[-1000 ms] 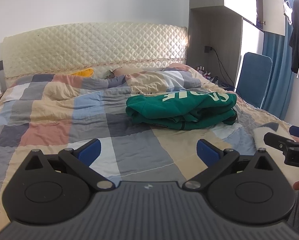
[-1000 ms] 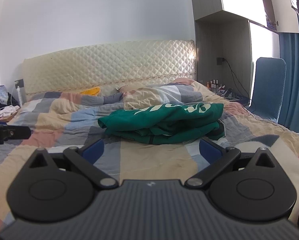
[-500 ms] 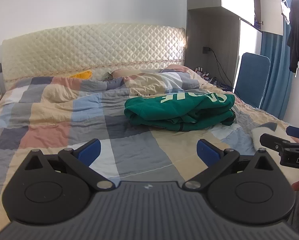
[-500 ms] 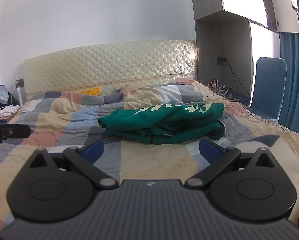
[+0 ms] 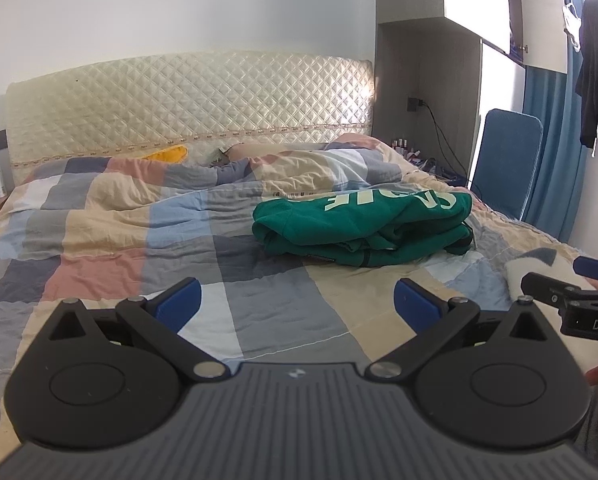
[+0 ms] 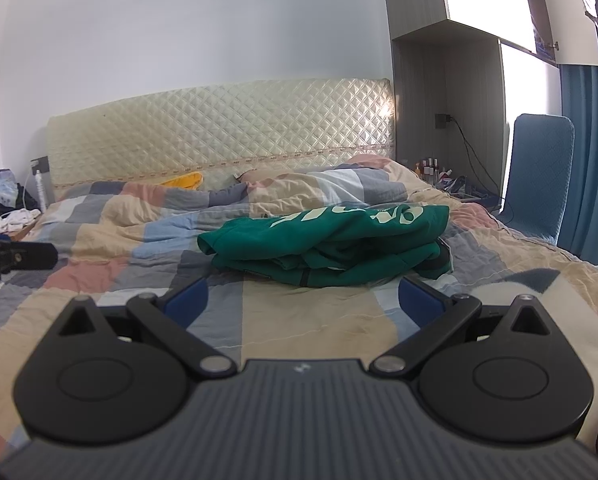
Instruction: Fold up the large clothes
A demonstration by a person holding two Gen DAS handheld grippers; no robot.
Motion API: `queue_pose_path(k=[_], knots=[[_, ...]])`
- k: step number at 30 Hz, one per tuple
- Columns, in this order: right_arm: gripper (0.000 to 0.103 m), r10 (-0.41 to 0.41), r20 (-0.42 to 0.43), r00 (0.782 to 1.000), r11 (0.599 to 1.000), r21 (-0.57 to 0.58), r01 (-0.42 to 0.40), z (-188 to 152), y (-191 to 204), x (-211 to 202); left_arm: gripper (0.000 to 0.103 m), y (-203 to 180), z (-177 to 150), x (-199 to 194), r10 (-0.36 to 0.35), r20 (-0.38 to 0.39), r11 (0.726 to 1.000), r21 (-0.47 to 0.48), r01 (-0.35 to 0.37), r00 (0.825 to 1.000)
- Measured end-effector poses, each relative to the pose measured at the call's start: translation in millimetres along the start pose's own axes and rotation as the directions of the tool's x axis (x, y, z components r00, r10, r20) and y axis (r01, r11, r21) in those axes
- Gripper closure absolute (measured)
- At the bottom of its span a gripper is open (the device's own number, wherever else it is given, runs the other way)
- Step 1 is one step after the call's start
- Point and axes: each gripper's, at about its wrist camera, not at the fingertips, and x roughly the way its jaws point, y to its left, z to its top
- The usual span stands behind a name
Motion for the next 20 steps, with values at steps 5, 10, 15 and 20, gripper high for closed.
queue_pose_path(k=[5,10,15,20], knots=[[0.0,0.001,0.0,1.0,1.0,-0.001,-0.001,0.0,-0.4,0.0,0.0,-3.7,0.1,-1.4,0.001,0.0,1.0,-0.005,-0.001,1.0],[0.0,0.001,-0.001,1.0,1.0,-0.002,-0.001,0.1,-0.1,-0.1,0.0,-5.4,-0.5,-1.1,0.003,0.0,1.0,-0.008,-0.003,1.0],[0.0,0.001,-0.001,1.0,1.0,-0.001,-0.001,0.1,0.3,0.0,0.0,-5.1,-0.9,-0.6,0.007,-0.001,1.0,-0.002,-0.007,1.0],[0.0,0.001,0.002,1.0,1.0,0.001,-0.001,0.2,0.1,-0.5,0.0,-4.5,-1.5,-0.1,0.01,-0.002,1.0,-0.002,-0.01,1.0]])
